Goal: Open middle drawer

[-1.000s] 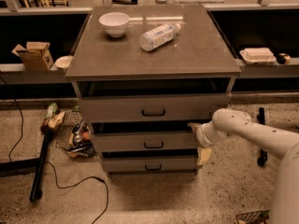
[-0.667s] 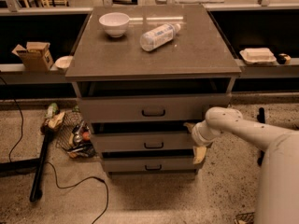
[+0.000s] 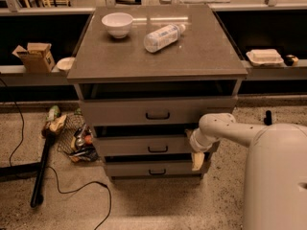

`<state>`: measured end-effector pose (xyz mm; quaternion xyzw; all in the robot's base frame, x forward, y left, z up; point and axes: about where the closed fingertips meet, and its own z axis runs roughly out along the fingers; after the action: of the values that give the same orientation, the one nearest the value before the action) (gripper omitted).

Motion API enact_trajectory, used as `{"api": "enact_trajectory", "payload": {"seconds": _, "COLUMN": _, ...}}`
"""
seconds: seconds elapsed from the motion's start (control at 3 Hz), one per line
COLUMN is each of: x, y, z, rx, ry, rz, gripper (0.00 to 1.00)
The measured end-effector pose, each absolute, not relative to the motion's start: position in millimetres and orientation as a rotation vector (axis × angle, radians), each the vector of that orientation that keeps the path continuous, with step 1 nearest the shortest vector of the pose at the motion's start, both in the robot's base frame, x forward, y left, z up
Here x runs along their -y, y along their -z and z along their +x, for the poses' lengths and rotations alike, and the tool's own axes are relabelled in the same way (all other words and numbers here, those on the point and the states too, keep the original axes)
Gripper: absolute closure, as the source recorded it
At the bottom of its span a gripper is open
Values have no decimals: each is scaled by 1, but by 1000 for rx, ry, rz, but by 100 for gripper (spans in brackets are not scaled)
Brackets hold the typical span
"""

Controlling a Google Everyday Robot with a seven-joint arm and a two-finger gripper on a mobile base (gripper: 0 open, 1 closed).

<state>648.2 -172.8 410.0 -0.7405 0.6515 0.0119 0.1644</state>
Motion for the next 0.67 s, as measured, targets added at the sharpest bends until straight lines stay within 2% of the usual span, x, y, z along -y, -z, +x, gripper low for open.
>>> {"api": "enact_trajectory", "payload": {"seconds": 0.33, "x": 166, "y": -399, "z": 647, "rx": -1888, "ry": -48, "rz": -2094, "gripper": 0}}
{"api": "enact_trajectory", "payload": {"seconds": 0.67, "x": 164, "y": -394, "z": 647, "rx": -1902, "ry": -69, "rz": -2073, "gripper": 15}}
